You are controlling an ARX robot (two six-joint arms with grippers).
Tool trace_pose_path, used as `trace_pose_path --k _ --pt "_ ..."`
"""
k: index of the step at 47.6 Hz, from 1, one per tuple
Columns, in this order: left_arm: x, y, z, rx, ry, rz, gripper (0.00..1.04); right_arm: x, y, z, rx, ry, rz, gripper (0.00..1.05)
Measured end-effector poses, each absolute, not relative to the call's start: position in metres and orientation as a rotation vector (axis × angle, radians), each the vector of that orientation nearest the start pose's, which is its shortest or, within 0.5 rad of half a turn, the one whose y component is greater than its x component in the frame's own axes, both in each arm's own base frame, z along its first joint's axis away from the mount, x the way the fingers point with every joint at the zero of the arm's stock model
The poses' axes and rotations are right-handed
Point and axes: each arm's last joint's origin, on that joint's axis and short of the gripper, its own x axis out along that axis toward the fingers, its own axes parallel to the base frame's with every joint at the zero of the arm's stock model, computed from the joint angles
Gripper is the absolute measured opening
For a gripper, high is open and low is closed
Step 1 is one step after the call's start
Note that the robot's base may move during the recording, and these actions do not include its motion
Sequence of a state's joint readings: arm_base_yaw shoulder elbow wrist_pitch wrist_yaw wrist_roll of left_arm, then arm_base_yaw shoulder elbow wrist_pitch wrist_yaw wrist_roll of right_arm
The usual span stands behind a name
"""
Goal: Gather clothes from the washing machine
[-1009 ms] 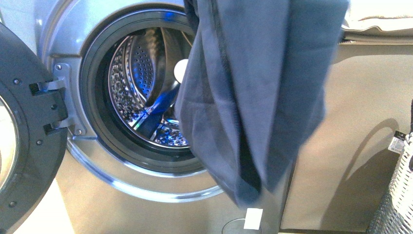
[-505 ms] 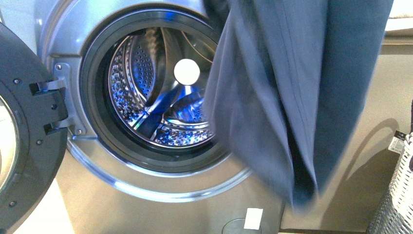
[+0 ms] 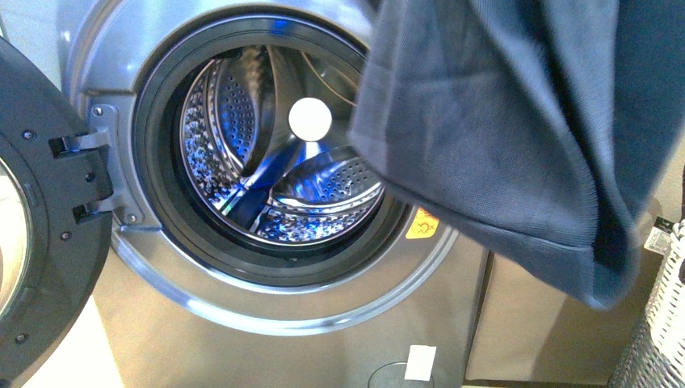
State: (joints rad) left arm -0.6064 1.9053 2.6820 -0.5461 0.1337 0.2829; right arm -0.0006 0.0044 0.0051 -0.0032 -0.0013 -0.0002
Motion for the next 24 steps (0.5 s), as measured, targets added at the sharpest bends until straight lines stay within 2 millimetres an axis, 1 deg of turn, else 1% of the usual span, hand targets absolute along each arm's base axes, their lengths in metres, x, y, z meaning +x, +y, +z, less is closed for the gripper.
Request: trace_pose_path --k 3,8,12,15,21,23,24 --pt "0.271 -0.193 0.590 0.213 -0.335 -0.699 0.08 0.098 0.000 0.165 0.004 0.002 0.006 0.97" --pt "0.271 -0.194 0.590 0.212 -0.336 -0.700 0.08 0.100 -0.003 0.178 0.131 -0.112 0.239 0.97" --pt "0.272 -0.194 0.589 0.213 -0.333 -0.702 0.08 0.103 -0.008 0.185 0.193 -0.134 0.327 0.97" --pt "0.272 -0.195 0.589 0.212 -0.333 -0.701 0.08 0.109 -0.013 0.193 0.211 -0.145 0.349 0.97" --pt "0.272 -0.195 0.589 0.212 -0.335 -0.702 0.08 0.127 -0.017 0.226 0.191 -0.212 0.364 0.97" --pt "0.272 -0.195 0.589 0.212 -0.334 -0.703 0.08 0.138 -0.017 0.244 0.171 -0.238 0.382 0.97" --pt "0.272 -0.195 0.589 0.212 -0.334 -0.703 0.08 0.142 -0.017 0.249 0.165 -0.245 0.387 0.97"
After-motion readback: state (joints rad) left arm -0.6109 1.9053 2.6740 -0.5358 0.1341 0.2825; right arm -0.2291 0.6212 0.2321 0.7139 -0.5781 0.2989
